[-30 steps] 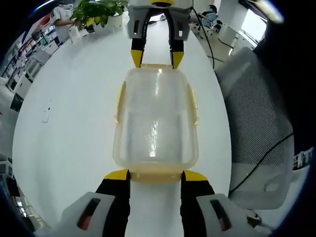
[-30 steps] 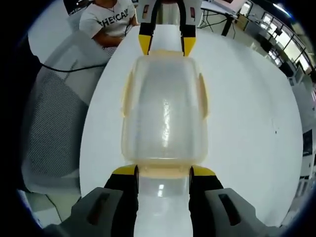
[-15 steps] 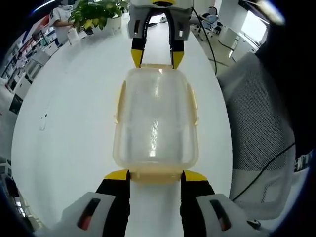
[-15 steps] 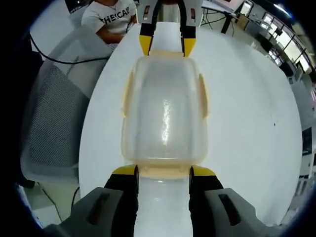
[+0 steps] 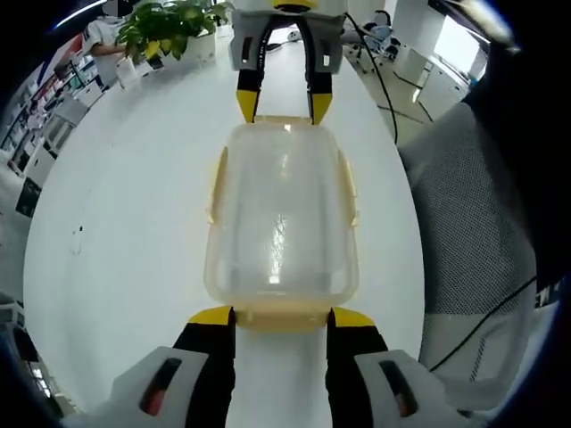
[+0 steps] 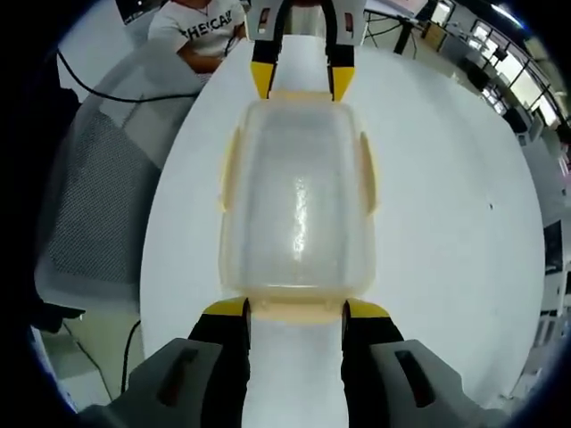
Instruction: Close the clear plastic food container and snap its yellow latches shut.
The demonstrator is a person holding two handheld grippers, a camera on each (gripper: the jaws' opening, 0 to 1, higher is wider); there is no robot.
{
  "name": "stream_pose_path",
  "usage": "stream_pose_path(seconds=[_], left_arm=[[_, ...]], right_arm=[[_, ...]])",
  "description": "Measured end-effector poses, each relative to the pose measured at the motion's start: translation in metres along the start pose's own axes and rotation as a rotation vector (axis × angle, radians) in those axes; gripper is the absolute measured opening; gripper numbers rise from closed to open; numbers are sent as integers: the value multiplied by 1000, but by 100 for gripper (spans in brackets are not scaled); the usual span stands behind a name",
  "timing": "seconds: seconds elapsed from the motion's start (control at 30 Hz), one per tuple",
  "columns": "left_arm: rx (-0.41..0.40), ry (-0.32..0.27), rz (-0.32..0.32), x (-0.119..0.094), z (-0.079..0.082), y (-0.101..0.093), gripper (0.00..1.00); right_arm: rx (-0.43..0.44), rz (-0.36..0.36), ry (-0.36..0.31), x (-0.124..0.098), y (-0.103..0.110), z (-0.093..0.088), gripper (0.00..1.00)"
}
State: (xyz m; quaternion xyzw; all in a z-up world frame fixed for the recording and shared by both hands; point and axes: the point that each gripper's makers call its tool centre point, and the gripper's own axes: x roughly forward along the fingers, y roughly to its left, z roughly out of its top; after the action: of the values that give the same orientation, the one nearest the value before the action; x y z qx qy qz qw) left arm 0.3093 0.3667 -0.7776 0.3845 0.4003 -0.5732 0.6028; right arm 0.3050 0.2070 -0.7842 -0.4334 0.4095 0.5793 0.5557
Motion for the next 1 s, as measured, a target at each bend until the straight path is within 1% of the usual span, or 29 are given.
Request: stream_pose_path(seconds=[0.17,0.47,0.63,1.0], left_arm=[[-1,-2,-2,4,5,-2,34],[3,-6,-1,8,10,1,34],[1,-16,-7,12,15,0,34],[6,-11,-13,16,15,2,34]], right_arm=[[-2,2,-1,0,1,-7,36],[5,0,-5,-2,0,-13,36],[6,1,1,-2,1,-19,36],[17,2,-7,1,1,-21,36]])
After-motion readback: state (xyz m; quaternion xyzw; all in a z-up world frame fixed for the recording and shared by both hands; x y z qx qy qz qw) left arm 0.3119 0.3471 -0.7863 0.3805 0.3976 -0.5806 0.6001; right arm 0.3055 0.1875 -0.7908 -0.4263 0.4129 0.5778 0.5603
